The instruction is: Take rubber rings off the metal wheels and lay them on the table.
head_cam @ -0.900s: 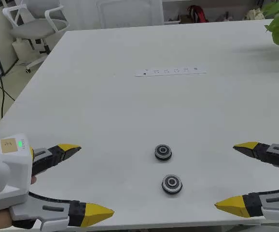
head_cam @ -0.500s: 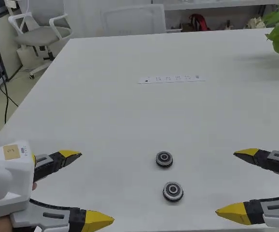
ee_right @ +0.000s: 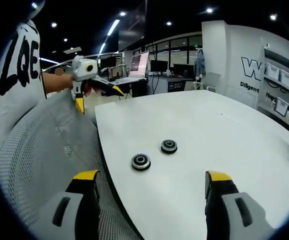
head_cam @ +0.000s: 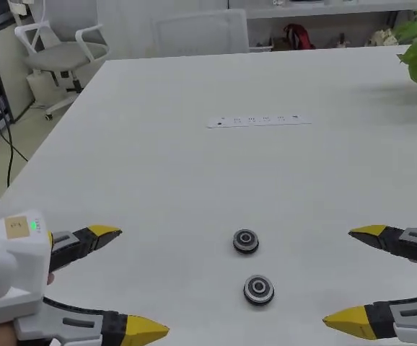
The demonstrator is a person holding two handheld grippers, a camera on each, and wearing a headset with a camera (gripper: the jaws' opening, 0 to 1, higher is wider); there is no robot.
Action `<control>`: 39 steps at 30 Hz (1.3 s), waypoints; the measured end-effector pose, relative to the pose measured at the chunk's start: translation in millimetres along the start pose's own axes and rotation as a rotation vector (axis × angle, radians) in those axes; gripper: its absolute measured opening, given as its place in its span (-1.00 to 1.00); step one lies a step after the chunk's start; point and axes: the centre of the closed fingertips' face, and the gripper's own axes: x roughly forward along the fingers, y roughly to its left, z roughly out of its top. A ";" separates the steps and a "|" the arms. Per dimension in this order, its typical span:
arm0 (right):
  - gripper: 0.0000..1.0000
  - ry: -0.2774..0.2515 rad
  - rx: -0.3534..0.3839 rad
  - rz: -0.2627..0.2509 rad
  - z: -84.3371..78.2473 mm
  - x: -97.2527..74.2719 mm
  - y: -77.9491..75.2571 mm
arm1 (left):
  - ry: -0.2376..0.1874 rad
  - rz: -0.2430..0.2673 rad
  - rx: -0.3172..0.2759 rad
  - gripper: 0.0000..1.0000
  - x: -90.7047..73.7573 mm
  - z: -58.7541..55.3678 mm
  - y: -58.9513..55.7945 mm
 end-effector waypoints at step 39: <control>0.59 0.017 -0.022 0.034 -3.2 16.0 -12.7 | 0.021 -0.049 0.049 0.85 20.0 3.8 13.7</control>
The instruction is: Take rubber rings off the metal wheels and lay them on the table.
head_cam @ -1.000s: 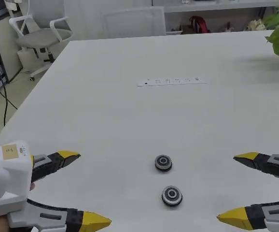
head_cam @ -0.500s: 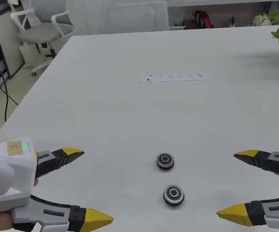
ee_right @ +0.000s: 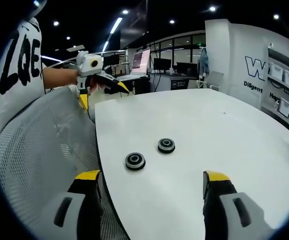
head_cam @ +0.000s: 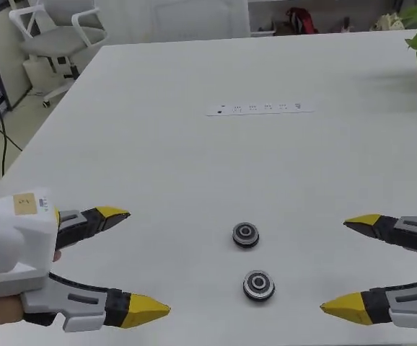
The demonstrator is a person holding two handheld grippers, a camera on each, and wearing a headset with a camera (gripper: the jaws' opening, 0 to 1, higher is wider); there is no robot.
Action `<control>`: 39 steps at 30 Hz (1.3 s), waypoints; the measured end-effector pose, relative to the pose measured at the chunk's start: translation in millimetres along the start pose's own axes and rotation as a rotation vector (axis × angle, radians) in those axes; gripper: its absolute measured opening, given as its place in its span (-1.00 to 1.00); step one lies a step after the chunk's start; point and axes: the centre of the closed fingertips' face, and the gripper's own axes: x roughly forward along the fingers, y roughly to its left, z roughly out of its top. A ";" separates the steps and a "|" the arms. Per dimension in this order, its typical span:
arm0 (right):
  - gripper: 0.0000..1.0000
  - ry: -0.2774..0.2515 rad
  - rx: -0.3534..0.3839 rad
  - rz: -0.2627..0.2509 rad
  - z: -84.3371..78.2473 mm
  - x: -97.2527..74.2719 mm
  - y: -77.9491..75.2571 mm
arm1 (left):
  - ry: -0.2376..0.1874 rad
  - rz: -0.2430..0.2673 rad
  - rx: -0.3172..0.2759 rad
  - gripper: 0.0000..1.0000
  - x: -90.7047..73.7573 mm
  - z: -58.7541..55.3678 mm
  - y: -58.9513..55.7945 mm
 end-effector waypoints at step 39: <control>0.14 0.019 -0.069 0.115 2.7 37.5 -2.7 | 0.044 -0.141 0.062 0.52 49.5 -1.3 -6.6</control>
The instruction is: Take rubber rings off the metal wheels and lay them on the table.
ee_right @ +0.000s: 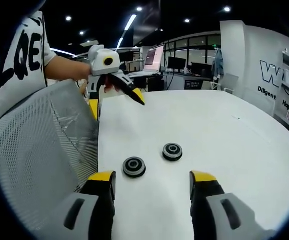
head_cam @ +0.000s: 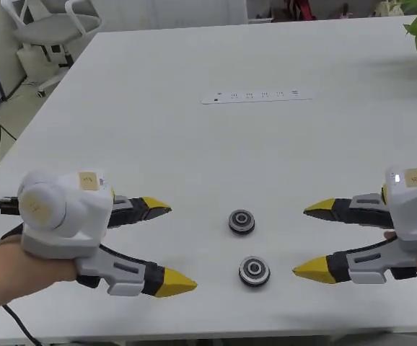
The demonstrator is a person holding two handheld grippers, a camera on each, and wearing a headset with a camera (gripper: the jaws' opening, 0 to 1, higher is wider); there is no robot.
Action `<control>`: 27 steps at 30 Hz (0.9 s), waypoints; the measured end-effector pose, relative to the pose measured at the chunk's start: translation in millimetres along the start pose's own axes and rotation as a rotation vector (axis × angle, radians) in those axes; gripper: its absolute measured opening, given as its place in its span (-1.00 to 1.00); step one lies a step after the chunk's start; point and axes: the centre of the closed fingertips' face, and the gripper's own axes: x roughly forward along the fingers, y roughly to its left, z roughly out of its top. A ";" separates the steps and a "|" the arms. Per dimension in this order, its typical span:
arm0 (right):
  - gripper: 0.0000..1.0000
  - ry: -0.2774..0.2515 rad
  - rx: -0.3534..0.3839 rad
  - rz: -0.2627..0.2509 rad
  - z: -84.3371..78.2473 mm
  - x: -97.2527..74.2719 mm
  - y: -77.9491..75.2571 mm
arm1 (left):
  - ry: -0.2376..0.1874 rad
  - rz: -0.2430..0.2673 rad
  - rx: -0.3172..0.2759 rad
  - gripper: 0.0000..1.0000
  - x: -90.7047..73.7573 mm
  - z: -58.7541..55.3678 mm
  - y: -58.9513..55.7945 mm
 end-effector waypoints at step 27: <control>-0.12 0.063 -0.006 0.117 -17.7 36.7 19.9 | 0.037 -0.102 0.004 0.29 38.1 0.0 -9.8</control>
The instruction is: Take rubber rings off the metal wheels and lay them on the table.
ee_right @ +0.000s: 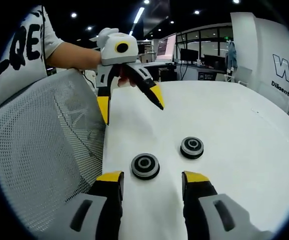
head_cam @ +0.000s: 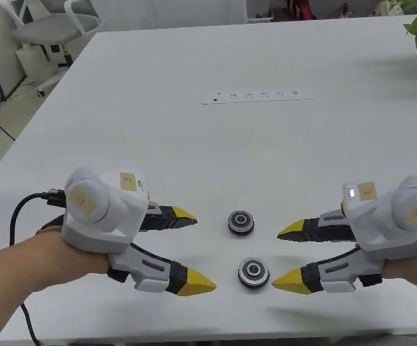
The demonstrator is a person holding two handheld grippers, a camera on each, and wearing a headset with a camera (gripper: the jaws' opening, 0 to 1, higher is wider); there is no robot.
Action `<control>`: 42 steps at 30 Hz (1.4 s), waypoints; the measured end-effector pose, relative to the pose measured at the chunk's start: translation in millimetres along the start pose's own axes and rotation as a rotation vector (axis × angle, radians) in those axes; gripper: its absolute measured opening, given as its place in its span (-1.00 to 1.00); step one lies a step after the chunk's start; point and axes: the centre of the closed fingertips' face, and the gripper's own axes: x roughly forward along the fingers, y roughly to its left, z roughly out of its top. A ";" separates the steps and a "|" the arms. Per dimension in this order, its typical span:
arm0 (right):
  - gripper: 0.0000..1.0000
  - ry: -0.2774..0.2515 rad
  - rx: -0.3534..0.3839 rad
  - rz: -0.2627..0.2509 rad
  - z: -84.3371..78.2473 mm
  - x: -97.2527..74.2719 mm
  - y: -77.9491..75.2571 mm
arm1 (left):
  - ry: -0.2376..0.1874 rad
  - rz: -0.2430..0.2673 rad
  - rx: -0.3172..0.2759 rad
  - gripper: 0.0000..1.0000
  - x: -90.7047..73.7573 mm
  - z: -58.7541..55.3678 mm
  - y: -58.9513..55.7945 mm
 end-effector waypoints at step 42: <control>-0.39 0.033 0.045 0.072 -10.1 11.0 13.0 | 0.047 -0.134 -0.001 -0.23 55.6 6.3 -29.9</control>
